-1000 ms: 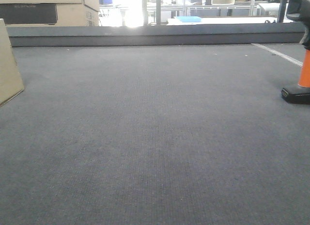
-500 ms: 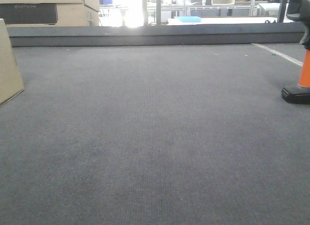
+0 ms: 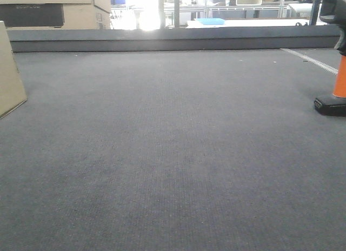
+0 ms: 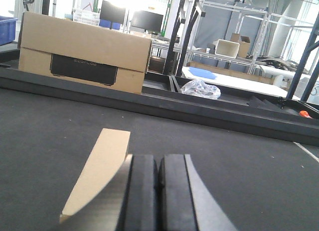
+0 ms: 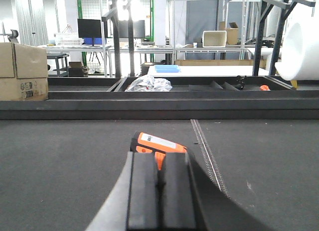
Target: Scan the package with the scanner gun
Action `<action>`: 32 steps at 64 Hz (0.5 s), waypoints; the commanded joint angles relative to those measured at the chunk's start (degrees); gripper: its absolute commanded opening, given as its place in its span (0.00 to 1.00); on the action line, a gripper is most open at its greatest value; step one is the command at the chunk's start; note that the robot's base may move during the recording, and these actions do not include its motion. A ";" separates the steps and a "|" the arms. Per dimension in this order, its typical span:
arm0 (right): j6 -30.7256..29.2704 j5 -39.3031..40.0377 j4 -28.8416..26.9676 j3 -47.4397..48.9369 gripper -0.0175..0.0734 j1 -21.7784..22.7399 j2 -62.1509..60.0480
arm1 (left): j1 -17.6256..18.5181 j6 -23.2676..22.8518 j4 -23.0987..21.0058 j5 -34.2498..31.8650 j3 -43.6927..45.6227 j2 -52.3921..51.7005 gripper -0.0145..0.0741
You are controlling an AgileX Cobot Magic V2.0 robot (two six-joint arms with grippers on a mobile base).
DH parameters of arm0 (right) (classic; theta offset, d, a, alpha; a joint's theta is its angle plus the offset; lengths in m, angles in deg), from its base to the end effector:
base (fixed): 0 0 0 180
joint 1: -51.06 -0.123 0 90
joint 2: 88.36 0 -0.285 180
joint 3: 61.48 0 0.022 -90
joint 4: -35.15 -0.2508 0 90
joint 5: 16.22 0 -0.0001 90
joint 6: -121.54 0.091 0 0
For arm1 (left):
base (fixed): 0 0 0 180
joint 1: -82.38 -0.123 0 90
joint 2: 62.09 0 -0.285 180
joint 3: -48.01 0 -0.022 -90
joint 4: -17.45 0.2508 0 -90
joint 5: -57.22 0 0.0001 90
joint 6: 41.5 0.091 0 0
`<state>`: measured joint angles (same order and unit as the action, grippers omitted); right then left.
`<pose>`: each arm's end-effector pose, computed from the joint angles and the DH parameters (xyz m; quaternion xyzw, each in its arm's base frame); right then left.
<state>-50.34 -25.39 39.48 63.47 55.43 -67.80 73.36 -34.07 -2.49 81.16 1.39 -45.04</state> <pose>0.0610 -0.0058 0.3149 0.0527 0.6719 -0.0074 0.7387 0.0341 -0.0074 0.3432 -0.0683 0.6809 -0.0595 0.7268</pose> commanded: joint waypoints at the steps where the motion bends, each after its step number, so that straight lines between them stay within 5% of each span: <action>1: -0.09 0.22 -0.17 0.37 0.02 0.01 -0.28 | -0.09 0.07 0.08 -0.95 -0.12 -0.29 0.04; 32: -0.09 0.22 -0.17 0.37 0.02 0.01 -0.28 | -0.09 0.07 0.08 -0.95 -0.12 -0.29 0.04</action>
<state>-50.34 -25.67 39.37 63.47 55.43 -67.83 73.36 -34.07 -2.49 81.16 1.39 -45.04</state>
